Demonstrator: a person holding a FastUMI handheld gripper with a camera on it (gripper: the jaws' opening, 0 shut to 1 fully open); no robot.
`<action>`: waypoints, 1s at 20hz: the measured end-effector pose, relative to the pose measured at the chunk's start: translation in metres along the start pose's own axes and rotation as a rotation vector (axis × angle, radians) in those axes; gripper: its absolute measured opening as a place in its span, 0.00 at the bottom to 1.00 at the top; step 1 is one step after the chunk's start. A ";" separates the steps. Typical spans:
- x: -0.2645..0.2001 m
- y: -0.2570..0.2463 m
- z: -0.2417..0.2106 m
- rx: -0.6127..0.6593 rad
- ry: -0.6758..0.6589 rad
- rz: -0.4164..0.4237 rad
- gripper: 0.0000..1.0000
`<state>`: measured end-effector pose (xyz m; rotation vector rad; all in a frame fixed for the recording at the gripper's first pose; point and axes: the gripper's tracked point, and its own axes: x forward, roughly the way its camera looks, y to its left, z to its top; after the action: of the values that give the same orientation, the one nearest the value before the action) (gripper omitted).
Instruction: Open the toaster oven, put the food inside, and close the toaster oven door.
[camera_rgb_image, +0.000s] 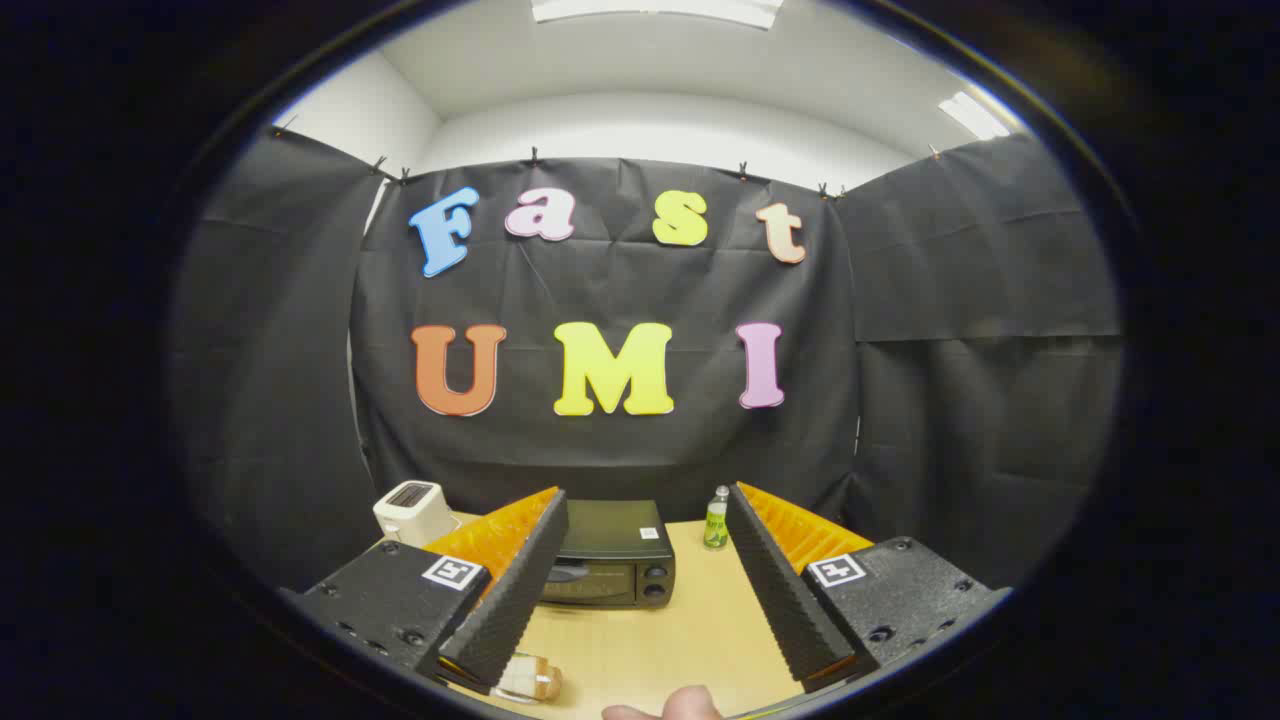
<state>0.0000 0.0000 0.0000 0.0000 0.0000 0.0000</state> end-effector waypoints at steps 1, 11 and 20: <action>0.001 0.001 -0.001 0.003 0.003 0.003 1.00; 0.002 0.009 -0.004 0.011 0.017 0.014 1.00; 0.003 0.018 -0.012 0.020 0.032 0.025 1.00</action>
<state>0.0027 0.0177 -0.0117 0.0200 0.0323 0.0248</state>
